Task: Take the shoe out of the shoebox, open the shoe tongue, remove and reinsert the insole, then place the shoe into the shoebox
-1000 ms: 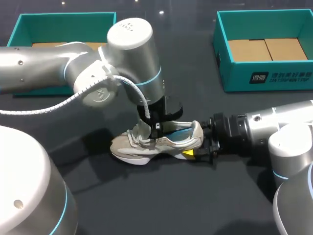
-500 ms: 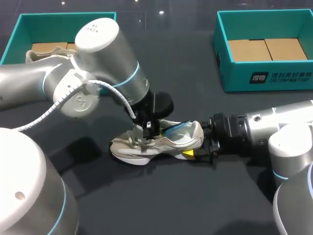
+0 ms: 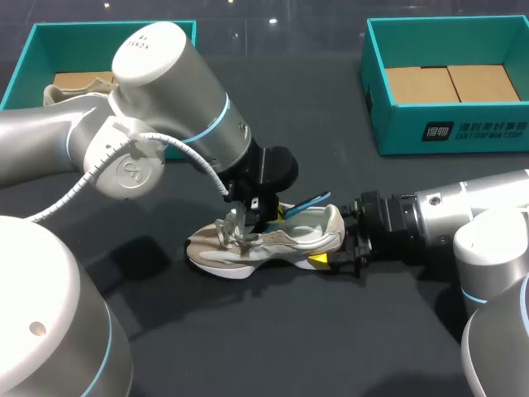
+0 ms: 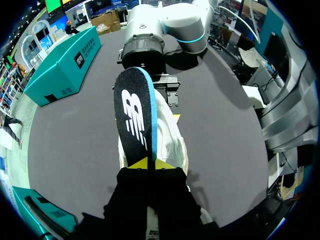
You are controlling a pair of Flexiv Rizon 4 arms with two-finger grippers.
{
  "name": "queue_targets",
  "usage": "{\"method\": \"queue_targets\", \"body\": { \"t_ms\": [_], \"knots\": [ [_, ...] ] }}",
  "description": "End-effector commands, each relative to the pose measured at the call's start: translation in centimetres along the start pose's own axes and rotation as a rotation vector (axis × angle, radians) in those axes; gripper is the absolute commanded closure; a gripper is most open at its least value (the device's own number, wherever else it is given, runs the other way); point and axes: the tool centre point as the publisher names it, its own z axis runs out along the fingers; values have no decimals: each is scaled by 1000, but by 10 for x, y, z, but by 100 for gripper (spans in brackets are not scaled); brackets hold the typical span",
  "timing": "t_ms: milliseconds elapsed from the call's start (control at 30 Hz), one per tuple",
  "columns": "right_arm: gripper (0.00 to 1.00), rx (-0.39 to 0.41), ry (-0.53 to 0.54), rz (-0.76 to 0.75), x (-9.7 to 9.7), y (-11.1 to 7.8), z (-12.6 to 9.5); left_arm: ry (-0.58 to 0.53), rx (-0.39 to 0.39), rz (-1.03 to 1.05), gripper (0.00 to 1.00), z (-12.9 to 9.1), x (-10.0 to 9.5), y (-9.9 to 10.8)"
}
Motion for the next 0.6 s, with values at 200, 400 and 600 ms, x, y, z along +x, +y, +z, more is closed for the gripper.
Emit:
{"method": "queue_targets", "body": {
  "t_ms": [200,400,600],
  "knots": [
    [100,4,-1,0,1,1,0,27,-13,26,100,7,-25,-22],
    [100,4,-1,0,1,1,0,66,1,41,100,13,-29,-30],
    [100,4,-1,0,1,1,0,66,9,71,78,12,-20,-36]
  ]
}}
